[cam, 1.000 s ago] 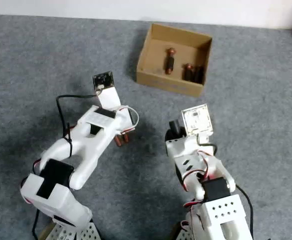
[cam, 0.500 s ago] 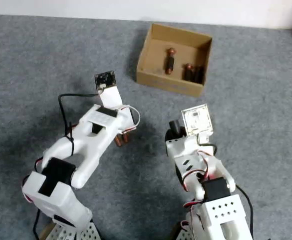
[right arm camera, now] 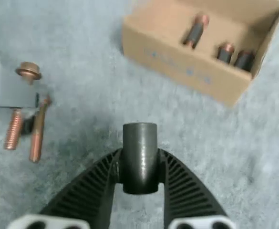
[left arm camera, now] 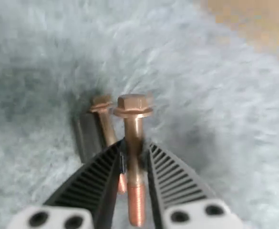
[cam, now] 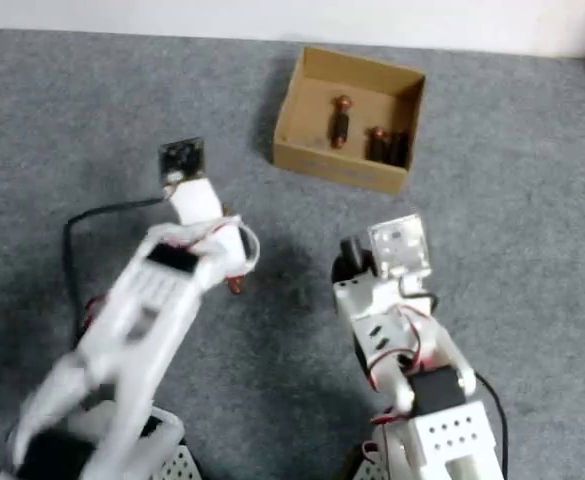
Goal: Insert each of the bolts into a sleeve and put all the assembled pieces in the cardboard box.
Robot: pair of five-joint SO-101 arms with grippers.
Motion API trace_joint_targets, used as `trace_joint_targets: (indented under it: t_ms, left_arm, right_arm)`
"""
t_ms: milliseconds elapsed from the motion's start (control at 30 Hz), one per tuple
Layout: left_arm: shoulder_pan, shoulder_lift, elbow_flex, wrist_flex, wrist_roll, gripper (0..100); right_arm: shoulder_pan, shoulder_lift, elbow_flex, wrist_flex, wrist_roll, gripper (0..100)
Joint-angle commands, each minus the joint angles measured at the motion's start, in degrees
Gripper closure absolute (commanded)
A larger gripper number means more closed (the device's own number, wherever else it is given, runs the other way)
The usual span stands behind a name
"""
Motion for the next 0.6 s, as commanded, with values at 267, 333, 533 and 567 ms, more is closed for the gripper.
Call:
trace_joint_targets:
  t_ms: [267, 333, 533, 567]
  left_arm:
    - [3.6, -58.5, 23.3, -1.6, 1.1, 100]
    - [3.3, -67.6, 25.4, -1.3, 5.4, 100]
    - [4.0, -72.4, 27.7, -1.2, 10.2, 100]
    - [4.5, -71.4, 27.6, -1.2, 10.2, 100]
  right_arm:
    - [-18.7, -22.8, 8.6, 10.0, 7.2, 94.8]
    - [-20.7, -24.2, 8.7, 9.9, 7.5, 95.0]
    - [-21.0, -25.0, 8.7, 10.2, 7.5, 95.0]
    - [-21.0, -25.0, 8.7, 10.2, 7.5, 95.0]
